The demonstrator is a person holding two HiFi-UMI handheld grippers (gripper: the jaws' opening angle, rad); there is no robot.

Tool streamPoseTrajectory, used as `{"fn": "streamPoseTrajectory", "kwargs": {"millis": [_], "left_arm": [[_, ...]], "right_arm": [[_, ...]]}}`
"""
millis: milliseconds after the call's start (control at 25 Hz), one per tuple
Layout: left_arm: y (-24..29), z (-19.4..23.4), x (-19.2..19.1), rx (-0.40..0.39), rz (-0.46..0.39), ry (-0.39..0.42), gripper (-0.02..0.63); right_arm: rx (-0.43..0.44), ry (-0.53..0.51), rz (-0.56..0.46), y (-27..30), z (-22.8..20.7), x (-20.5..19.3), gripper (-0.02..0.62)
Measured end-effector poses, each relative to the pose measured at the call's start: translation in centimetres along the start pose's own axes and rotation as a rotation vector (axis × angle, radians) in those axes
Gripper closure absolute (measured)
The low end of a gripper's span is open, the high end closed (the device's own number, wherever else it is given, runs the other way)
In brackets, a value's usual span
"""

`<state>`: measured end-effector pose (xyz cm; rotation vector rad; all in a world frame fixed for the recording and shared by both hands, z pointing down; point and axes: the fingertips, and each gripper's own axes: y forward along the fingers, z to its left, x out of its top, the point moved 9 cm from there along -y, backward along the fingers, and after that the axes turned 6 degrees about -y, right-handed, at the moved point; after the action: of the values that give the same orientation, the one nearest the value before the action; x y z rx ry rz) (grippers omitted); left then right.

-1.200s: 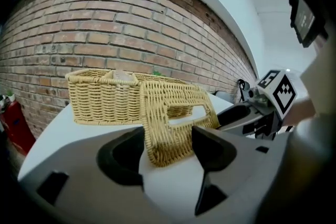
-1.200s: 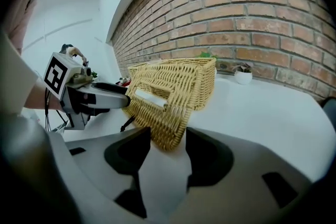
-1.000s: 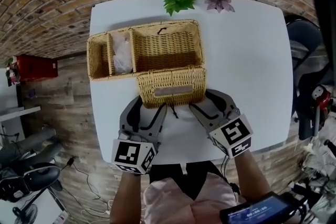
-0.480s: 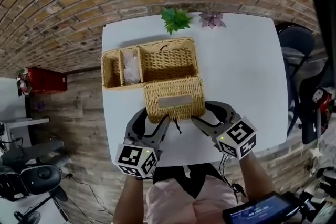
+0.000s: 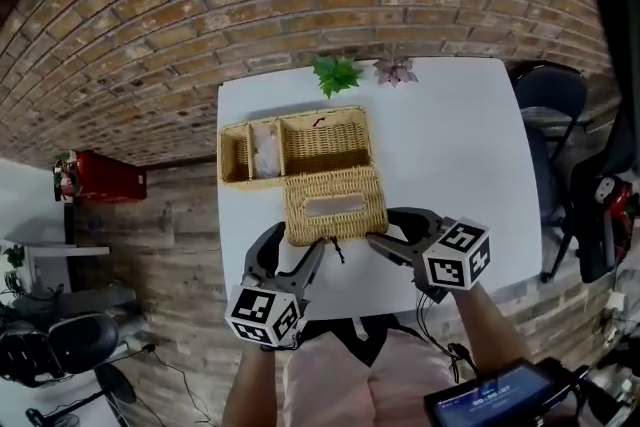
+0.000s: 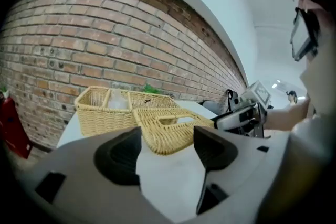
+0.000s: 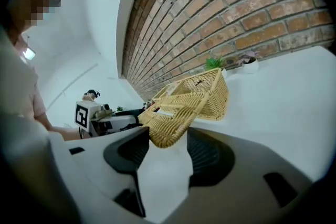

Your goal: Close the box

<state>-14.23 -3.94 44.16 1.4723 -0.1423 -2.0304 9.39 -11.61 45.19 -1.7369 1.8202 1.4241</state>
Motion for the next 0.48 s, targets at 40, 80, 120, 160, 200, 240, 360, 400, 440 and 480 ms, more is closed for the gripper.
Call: {"fn": "streamPoseTrajectory", "kwargs": {"millis": [40, 80, 120, 160, 200, 240, 360, 400, 440, 480], "left_arm": [[-0.4, -0.3, 0.2, 0.000, -0.009, 0.038, 0.300], [-0.8, -0.6, 0.5, 0.002, -0.020, 0.074, 0.296], [-1.2, -0.8, 0.7, 0.006, -0.031, 0.104, 0.296], [-1.5, -0.9, 0.9, 0.013, -0.040, 0.130, 0.295], [-1.7, -0.9, 1.0, 0.023, -0.046, 0.155, 0.295], [-1.9, -0.9, 1.1, 0.036, -0.049, 0.182, 0.295], [-2.2, -0.7, 1.8, 0.076, -0.058, 0.273, 0.295], [-2.2, -0.7, 2.1, 0.085, -0.065, 0.304, 0.296], [-2.2, -0.8, 2.4, 0.093, -0.073, 0.341, 0.296], [-2.1, -1.0, 2.8, 0.097, -0.079, 0.384, 0.296]], "right_arm": [[0.008, 0.019, -0.015, -0.1, 0.0, 0.2, 0.364], [0.017, 0.039, -0.029, -0.3, 0.1, 0.4, 0.362], [0.025, 0.057, -0.043, -0.4, 0.1, 0.6, 0.362], [0.033, 0.074, -0.055, -0.5, 0.2, 0.8, 0.362], [0.039, 0.089, -0.066, -0.6, 0.2, 1.0, 0.362], [0.045, 0.101, -0.074, -0.7, 0.2, 1.3, 0.362], [0.061, 0.131, -0.089, -1.0, 0.3, 2.0, 0.359], [0.065, 0.137, -0.093, -1.1, 0.3, 2.3, 0.357], [0.068, 0.140, -0.097, -1.2, 0.3, 2.5, 0.356], [0.070, 0.141, -0.102, -1.3, 0.4, 2.8, 0.356]]}}
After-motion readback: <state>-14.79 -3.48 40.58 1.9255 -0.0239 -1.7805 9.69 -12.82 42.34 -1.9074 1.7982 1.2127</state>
